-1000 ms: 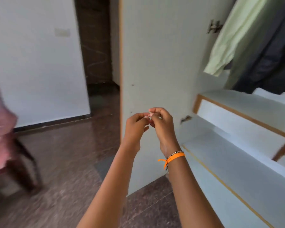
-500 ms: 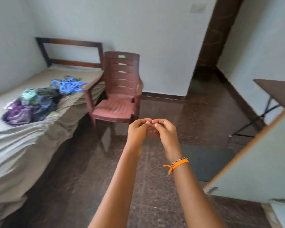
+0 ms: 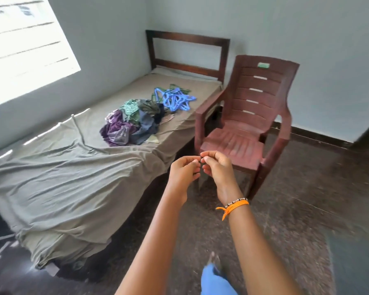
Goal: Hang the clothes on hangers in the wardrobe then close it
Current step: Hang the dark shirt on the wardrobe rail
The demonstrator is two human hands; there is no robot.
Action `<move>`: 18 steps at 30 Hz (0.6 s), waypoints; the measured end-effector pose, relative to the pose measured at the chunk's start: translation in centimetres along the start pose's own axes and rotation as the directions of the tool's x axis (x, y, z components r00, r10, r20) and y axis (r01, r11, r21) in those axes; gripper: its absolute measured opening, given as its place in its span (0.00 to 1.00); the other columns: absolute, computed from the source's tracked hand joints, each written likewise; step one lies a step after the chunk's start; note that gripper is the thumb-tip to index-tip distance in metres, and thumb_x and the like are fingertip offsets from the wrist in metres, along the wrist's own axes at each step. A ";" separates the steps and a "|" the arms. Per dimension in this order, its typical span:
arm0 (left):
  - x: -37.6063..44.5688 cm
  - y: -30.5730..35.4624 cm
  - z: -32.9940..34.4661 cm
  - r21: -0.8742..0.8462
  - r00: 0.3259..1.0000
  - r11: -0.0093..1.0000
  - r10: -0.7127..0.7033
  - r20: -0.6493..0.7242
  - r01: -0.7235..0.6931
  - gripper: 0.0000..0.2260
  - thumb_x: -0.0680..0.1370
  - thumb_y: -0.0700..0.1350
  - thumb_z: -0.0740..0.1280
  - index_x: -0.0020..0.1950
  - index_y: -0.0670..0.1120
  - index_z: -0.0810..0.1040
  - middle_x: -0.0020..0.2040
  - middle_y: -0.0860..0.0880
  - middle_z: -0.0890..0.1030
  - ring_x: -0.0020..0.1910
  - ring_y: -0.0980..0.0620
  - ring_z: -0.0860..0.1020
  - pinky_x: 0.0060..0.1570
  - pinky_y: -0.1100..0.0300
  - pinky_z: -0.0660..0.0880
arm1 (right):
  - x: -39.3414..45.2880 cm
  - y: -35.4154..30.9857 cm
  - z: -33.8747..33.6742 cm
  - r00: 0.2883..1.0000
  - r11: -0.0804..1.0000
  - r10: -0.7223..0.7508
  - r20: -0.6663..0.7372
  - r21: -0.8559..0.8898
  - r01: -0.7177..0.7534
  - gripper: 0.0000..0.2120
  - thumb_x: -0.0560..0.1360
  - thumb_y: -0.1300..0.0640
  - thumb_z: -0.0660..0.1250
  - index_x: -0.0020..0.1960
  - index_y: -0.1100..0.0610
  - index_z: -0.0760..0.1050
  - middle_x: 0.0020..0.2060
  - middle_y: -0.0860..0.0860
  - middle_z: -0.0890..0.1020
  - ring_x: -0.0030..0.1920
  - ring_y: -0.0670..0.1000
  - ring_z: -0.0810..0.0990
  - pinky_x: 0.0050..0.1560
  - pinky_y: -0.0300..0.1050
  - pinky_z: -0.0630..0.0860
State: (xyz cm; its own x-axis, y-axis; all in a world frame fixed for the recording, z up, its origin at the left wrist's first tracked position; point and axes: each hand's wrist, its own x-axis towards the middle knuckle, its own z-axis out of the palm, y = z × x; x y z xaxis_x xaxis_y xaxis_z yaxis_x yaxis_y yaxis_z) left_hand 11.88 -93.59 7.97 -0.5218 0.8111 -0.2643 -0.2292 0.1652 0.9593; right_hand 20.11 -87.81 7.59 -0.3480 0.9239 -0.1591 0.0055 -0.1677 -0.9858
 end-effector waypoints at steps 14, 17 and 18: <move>30.4 6.1 -7.3 -0.124 0.950 0.988 -0.124 -0.286 0.091 0.09 0.80 0.35 0.60 0.47 0.44 0.79 0.38 0.48 0.77 0.36 0.56 0.75 0.38 0.64 0.75 | 31.1 -2.1 14.5 0.938 0.983 0.157 0.310 -0.144 -0.117 0.10 0.78 0.67 0.58 0.45 0.59 0.76 0.34 0.49 0.77 0.34 0.44 0.73 0.33 0.29 0.70; 36.2 6.4 -10.2 -0.160 0.928 0.984 -0.135 -0.347 0.084 0.09 0.79 0.35 0.60 0.50 0.43 0.79 0.39 0.48 0.77 0.38 0.55 0.75 0.43 0.62 0.75 | 36.5 -0.9 18.2 0.907 0.969 0.211 0.364 -0.200 -0.145 0.11 0.79 0.66 0.57 0.44 0.57 0.76 0.35 0.50 0.77 0.35 0.44 0.73 0.35 0.31 0.71; 38.1 6.5 -11.2 -0.177 0.922 0.981 -0.141 -0.360 0.081 0.09 0.79 0.35 0.60 0.49 0.43 0.79 0.39 0.48 0.77 0.38 0.55 0.75 0.43 0.61 0.75 | 38.4 -0.5 19.5 0.900 0.964 0.221 0.376 -0.222 -0.144 0.11 0.79 0.66 0.57 0.44 0.57 0.76 0.35 0.50 0.77 0.35 0.44 0.73 0.34 0.31 0.71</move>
State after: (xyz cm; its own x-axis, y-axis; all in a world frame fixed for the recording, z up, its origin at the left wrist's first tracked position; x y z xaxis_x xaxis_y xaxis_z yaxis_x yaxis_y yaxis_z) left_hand -18.75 -67.86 3.05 -0.7445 0.5227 -0.4152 -0.4126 0.1287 0.9018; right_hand -11.55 -58.96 3.00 -0.6645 0.6649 -0.3412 0.2639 -0.2183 -0.9395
